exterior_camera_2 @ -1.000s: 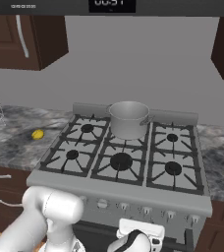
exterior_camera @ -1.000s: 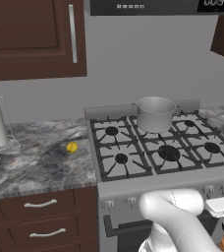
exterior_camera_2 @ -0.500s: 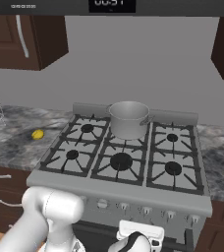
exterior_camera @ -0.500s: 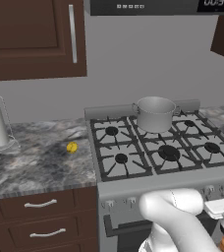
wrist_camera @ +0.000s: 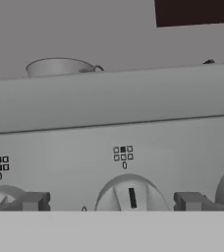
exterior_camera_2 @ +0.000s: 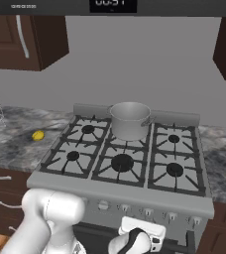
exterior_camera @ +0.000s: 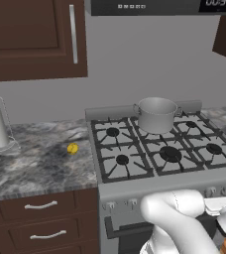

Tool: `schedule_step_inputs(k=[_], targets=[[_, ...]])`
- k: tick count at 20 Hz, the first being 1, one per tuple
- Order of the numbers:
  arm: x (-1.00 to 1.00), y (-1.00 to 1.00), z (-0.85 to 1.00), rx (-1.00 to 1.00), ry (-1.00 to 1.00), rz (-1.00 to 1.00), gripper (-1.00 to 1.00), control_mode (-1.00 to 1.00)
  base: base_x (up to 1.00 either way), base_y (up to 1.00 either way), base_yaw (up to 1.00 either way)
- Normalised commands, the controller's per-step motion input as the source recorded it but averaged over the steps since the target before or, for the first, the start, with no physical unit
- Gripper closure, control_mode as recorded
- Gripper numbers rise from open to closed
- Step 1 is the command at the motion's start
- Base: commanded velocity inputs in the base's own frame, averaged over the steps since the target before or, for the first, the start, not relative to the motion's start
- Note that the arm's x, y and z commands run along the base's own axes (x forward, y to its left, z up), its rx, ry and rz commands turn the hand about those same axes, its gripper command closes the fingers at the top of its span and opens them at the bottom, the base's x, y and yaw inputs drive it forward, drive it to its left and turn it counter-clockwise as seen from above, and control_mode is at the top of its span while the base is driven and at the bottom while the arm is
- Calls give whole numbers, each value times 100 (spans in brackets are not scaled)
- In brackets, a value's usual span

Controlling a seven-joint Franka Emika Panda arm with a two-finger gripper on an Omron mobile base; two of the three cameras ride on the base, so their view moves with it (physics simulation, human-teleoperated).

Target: Turn on the burner for the pot on the stove. Wait thirty seconds for the pot to heat up. Then add the lemon to the pot.

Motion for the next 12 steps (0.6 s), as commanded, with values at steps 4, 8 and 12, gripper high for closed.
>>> schedule_step_inputs(k=[4, 8, 12], targets=[[24, 0, 0, 0, 0, 0, -100, -100, 0, 0, 0], [12, -4, -6, 0, 0, 0, -100, -100, 0, 0, 0], [0, -28, -23, 0, -3, 0, -100, -100, 0, 0, 0]])
